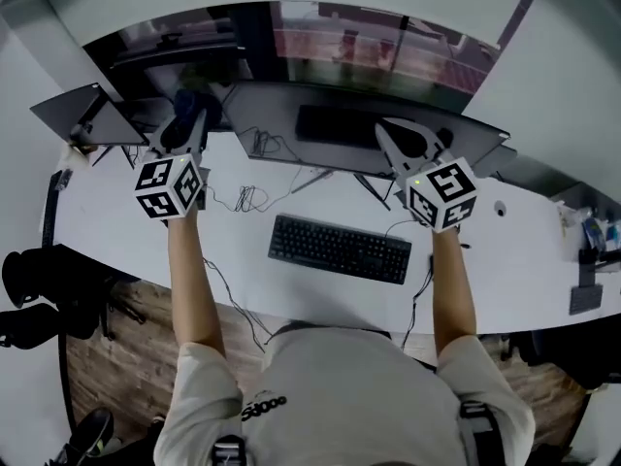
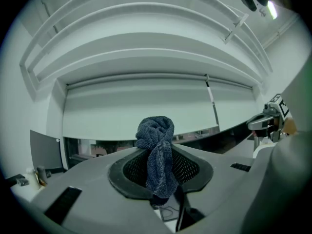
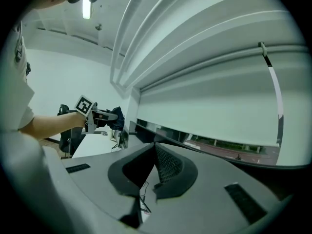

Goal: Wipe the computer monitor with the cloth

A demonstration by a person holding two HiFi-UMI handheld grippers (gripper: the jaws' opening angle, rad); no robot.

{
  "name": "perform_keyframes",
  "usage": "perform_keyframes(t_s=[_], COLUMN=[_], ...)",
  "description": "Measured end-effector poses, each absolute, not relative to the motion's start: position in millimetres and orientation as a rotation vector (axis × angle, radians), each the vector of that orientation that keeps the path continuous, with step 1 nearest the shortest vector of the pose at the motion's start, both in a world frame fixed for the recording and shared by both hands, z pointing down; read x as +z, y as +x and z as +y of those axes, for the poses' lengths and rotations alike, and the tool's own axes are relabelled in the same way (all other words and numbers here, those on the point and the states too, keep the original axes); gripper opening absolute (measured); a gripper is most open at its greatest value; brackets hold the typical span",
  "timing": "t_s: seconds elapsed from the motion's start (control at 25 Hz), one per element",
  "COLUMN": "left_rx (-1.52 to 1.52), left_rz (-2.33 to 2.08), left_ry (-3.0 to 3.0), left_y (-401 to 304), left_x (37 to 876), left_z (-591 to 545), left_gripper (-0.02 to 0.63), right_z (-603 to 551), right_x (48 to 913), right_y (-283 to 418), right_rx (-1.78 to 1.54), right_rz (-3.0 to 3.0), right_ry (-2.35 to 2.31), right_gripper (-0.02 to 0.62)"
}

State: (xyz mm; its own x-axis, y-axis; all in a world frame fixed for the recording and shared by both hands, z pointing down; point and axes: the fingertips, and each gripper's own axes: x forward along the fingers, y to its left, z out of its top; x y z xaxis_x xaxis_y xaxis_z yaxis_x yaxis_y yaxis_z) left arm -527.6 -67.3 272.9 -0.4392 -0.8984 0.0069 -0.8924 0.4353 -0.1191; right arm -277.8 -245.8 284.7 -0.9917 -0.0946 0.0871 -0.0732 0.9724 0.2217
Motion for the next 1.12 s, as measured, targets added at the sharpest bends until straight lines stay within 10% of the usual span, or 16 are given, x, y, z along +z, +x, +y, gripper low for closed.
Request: perform_keyframes(t_s=[1.12], left_rx=[-0.119], left_rz=[2.373], left_ry=[-1.907], left_y=[-482], left_x=[250], left_z=[-177], left_gripper=[0.106], right_z=[-287], right_x=[287], right_y=[-173], right_rx=[-0.176], right_rz=[-3.002], right_ry=[0.531], right_gripper=[0.005])
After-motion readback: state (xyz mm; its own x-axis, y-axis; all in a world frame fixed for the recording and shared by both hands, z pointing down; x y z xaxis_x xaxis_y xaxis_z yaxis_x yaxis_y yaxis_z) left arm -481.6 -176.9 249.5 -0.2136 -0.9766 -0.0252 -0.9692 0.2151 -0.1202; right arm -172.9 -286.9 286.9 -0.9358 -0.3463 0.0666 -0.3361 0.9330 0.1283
